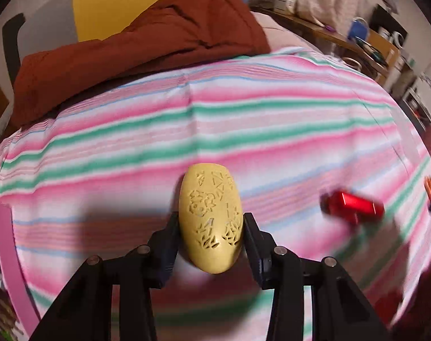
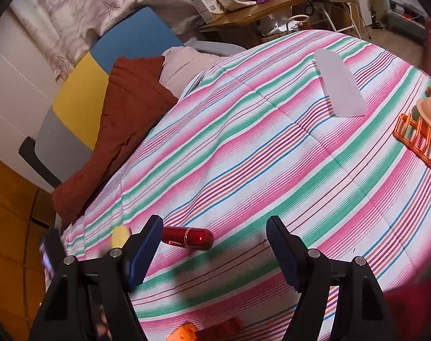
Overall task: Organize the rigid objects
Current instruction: 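Grasp the yellow soap bar with the left tool, then grasp the red lego brick with the right tool while the left tool holds the yellow soap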
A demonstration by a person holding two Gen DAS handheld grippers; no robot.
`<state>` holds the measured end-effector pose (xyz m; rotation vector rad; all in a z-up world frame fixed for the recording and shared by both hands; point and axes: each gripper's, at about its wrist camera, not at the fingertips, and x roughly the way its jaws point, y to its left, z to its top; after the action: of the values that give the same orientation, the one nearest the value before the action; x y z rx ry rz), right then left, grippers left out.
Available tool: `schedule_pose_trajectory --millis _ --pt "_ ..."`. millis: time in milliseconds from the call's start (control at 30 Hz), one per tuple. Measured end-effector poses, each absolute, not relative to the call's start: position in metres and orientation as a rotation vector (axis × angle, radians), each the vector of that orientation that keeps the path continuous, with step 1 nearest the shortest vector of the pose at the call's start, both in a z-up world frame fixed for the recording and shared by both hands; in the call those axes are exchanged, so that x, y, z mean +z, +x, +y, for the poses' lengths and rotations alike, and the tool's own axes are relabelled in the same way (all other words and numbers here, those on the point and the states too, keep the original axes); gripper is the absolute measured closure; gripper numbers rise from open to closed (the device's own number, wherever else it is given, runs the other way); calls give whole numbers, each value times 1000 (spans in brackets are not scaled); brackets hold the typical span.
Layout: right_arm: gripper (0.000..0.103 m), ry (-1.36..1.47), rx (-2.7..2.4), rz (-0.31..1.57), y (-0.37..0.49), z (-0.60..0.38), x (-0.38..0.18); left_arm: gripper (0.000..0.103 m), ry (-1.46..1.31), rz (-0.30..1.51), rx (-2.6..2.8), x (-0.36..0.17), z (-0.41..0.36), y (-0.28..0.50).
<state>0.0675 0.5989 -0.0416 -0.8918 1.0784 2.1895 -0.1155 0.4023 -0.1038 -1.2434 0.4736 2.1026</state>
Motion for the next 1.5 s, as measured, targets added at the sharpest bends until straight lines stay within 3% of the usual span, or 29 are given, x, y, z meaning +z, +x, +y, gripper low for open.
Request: schedule_pose_trajectory --millis 467,767,1167,1267,1400,1500 --pt "27 -1086 2155 1017 47 589 -63 60 -1080 448 2078 -102 310 -9" --pt "27 -1229 2221 779 26 556 -66 60 -1018 400 2057 -103 287 -1" --pt "28 -1329 2164 754 57 518 -61 60 -1010 344 2037 -106 283 -5" --pt "35 -1344 2112 736 58 517 -67 60 -1015 334 2031 -106 282 -6" --pt "55 -1423 2051 809 57 521 -89 60 -1014 333 2028 -106 281 -7" --pt "55 -1418 2084 783 55 519 -87 60 -1013 336 2029 -106 280 -7"
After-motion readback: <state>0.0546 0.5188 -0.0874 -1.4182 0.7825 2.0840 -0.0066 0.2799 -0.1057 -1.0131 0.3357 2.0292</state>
